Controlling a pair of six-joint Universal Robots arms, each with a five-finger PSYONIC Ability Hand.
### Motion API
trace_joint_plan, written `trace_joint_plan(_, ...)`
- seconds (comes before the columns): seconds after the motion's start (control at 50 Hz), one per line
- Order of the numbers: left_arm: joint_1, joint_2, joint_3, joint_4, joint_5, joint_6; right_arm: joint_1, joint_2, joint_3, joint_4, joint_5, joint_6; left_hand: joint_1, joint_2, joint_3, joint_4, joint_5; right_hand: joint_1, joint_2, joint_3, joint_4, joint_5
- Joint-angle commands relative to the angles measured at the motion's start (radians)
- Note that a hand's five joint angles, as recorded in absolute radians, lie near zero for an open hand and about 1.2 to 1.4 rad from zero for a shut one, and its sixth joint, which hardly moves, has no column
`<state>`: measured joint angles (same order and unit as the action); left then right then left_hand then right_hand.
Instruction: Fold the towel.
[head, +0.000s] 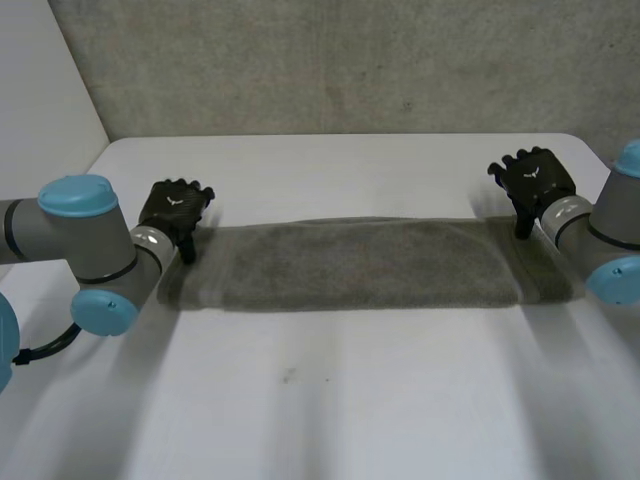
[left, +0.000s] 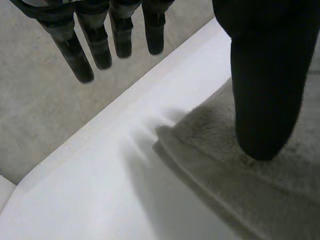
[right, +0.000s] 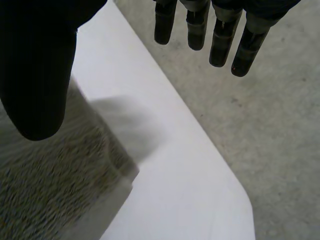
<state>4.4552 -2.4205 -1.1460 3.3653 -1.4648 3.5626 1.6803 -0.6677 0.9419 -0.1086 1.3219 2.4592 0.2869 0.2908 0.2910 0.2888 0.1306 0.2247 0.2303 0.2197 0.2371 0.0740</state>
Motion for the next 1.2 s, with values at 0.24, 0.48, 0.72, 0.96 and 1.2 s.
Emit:
trace_joint_plan(0.24, -0.016, 0.454, -0.398, 0.014, 0.001, -0.030, -0.008, -0.478, 0.409, 0.046, -0.004, 0.155, -0.112, -0.116, -0.116, -0.114, -0.131, -0.050, -0.056, -0.045, -0.063, -0.074)
trace_joint_plan(0.48, -0.014, 0.618, -0.639, 0.084, 0.006, -0.249, -0.117, -0.592, 0.658, 0.147, -0.045, 0.149, -0.112, -0.116, -0.116, -0.114, -0.131, 0.156, 0.151, 0.161, 0.144, 0.132)
trace_joint_plan(0.72, 0.003, 0.621, -0.736, 0.217, 0.004, -0.317, -0.202, -0.523, 0.779, -0.083, -0.190, 0.130, -0.112, -0.116, -0.116, -0.114, -0.131, 0.471, 0.465, 0.476, 0.459, 0.447)
trace_joint_plan(0.96, -0.005, 0.621, -0.776, 0.224, 0.007, -0.317, -0.214, -0.389, 0.742, -0.138, -0.194, 0.038, -0.112, -0.116, -0.116, -0.114, -0.131, 0.492, 0.486, 0.496, 0.479, 0.468)
trace_joint_plan(1.2, -0.005, 0.621, -0.776, 0.224, 0.007, -0.317, -0.215, -0.309, 0.689, -0.145, -0.190, 0.011, -0.112, -0.116, -0.116, -0.114, -0.131, 0.732, 0.727, 0.737, 0.720, 0.708)
